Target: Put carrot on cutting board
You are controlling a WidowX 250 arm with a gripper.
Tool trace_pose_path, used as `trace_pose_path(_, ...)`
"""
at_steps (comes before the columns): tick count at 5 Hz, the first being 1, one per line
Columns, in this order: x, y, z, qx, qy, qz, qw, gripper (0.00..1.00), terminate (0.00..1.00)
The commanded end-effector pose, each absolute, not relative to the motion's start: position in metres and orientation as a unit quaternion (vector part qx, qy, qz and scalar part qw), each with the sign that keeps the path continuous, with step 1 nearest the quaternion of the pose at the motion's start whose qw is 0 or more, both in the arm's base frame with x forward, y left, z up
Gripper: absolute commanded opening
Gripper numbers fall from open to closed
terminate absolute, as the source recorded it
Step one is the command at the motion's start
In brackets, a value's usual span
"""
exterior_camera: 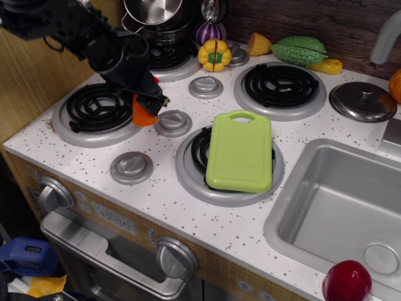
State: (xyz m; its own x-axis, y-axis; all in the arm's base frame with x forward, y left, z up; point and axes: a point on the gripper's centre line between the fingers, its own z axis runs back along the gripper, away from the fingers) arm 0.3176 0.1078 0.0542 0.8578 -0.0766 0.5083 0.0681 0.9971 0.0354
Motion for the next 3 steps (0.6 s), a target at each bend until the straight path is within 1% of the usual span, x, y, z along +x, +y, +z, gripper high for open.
trace_pose_path(1,0.341,0.078,0.091,0.029,-0.311,-0.020,0.950,0.00,0.00)
trace_pose_path(2,0.349,0.053,0.086,0.033,-0.328,0.001,0.944,0.00,0.00)
trace_pose_path(3,0.352,0.037,0.083,0.039,-0.334,0.010,0.942,0.00,0.00)
